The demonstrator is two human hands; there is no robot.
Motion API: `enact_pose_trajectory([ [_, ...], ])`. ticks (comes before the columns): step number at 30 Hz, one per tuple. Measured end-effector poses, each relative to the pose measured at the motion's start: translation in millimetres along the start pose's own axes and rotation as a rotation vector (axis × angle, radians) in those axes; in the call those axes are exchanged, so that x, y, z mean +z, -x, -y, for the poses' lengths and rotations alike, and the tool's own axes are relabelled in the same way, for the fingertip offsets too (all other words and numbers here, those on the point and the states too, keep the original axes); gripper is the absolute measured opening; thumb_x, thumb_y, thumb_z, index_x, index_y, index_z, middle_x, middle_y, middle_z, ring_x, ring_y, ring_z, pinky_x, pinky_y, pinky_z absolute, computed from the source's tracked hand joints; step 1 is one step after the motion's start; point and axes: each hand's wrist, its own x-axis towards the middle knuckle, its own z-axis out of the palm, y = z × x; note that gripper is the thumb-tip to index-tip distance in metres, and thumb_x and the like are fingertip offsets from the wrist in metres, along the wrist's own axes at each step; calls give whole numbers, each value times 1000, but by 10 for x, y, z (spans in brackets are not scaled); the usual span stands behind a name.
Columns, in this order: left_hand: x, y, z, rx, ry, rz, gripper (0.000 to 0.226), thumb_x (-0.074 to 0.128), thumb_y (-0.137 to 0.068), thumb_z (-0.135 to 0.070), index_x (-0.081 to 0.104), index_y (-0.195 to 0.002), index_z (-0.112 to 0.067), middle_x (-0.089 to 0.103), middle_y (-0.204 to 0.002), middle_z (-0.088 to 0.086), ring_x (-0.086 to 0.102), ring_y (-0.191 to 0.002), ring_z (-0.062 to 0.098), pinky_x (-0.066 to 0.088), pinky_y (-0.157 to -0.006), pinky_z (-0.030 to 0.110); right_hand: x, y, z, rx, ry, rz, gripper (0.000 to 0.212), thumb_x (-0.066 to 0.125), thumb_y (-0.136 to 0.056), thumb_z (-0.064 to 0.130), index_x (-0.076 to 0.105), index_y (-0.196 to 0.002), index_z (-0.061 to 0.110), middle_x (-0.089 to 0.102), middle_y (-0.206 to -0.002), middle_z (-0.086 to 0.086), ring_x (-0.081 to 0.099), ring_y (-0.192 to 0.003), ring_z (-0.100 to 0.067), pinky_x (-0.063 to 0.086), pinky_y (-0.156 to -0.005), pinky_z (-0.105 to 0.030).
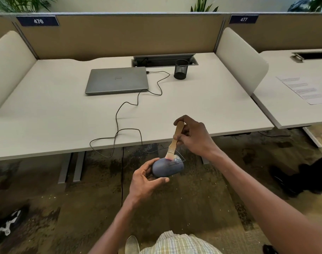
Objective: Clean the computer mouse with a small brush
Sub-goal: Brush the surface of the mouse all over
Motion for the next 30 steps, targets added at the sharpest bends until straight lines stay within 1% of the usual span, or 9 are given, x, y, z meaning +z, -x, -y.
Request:
enact_pose_trajectory([
  [2,-9,6,11,-6,5,4,77,94,-65,-12,59,-133,-22,65,-126,-7,67,-114,7,59,-90,27,-5,28,-26,-8,-53,-6,34,73,-85,-2,58,-107,19,72,-80,-9,74,-69,-15,64,-65,-35],
  [5,-10,17,51,-14,-5,14,78,93,-66,-11,58,-136,-17,65,-127,-3,67,-113,6,58,-90,26,40,69,-73,-24,-17,58,34,71,-87,-2,56,-106,21,71,-80,-2,74,-72,-7,63,-65,-27],
  [8,-5,60,104,-31,-6,26,79,92,-67,-10,57,-137,-15,64,-129,0,66,-116,9,59,-92,29,69,84,-127,-20,49,40,32,69,-89,0,55,-109,20,70,-82,0,73,-72,-7,64,-67,-29],
  [11,-9,91,120,-49,2,23,79,92,-67,-9,57,-138,-14,63,-130,0,65,-117,14,59,-94,35,54,91,-174,-3,-2,16,33,72,-87,1,56,-107,22,71,-82,-2,74,-71,-9,63,-65,-27],
  [15,-23,91,124,-55,-18,38,80,91,-68,-7,55,-139,-13,62,-130,0,65,-117,13,58,-94,31,110,116,-239,29,-39,92,34,72,-88,1,56,-107,24,70,-84,-1,74,-77,-5,63,-66,-24],
  [19,-36,127,120,-70,-9,61,78,89,-69,-3,55,-138,-14,61,-132,-1,63,-119,10,57,-97,31,132,103,-295,30,-3,28,32,72,-89,3,55,-109,22,70,-84,0,73,-72,-7,62,-66,-24],
  [24,-48,136,80,-70,9,54,74,87,-70,0,56,-134,-19,60,-130,-3,63,-119,10,57,-95,28,24,154,-359,36,-124,-38,33,73,-87,1,57,-104,24,73,-84,-6,75,-72,-9,61,-61,-22],
  [27,-61,130,79,-78,24,52,75,86,-71,1,54,-136,-18,59,-131,-4,63,-118,6,56,-96,28,-58,211,-397,28,-124,-1,34,73,-87,1,57,-103,26,73,-84,-4,75,-76,-8,61,-64,-20],
  [30,-63,111,85,-74,31,64,77,86,-71,2,53,-139,-14,59,-132,-1,62,-120,9,56,-98,31,-43,224,-418,26,-61,49,32,70,-90,2,55,-104,27,72,-85,-1,74,-78,-4,61,-66,-20],
])
